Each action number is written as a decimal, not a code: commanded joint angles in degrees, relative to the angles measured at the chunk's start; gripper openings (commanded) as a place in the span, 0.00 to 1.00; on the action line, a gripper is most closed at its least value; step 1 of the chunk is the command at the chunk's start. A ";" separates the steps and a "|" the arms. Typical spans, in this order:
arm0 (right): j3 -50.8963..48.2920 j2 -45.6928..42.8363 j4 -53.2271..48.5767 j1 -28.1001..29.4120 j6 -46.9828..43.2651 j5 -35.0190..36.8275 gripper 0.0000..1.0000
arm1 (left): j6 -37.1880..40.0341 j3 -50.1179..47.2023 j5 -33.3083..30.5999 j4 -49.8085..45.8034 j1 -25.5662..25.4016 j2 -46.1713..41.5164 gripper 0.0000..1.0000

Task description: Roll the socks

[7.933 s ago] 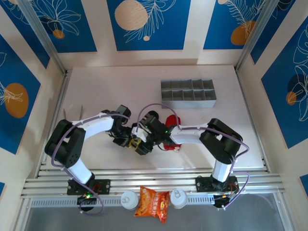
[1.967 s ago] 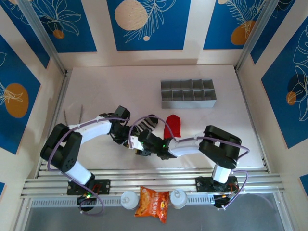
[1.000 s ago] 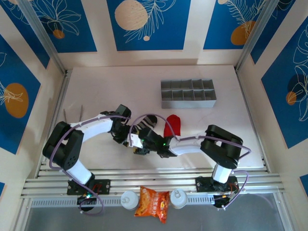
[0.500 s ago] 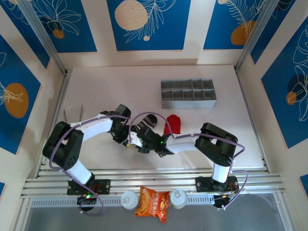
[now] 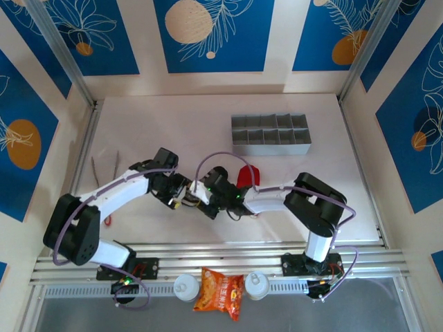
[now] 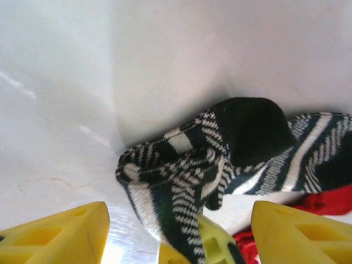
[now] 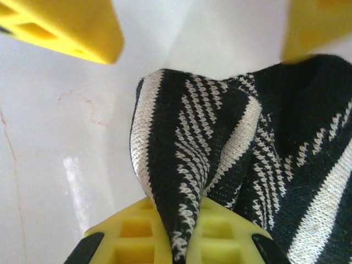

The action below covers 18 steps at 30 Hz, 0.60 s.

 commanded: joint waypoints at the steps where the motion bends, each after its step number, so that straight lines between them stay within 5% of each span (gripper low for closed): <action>1: -2.30 2.21 -6.72 -2.75 7.30 -6.53 0.00 | 1.04 -2.12 2.70 3.39 0.42 0.50 0.68; 18: -4.84 4.32 -1.37 -9.79 15.42 -20.82 0.00 | 3.58 -0.79 4.83 9.92 -1.64 8.41 0.67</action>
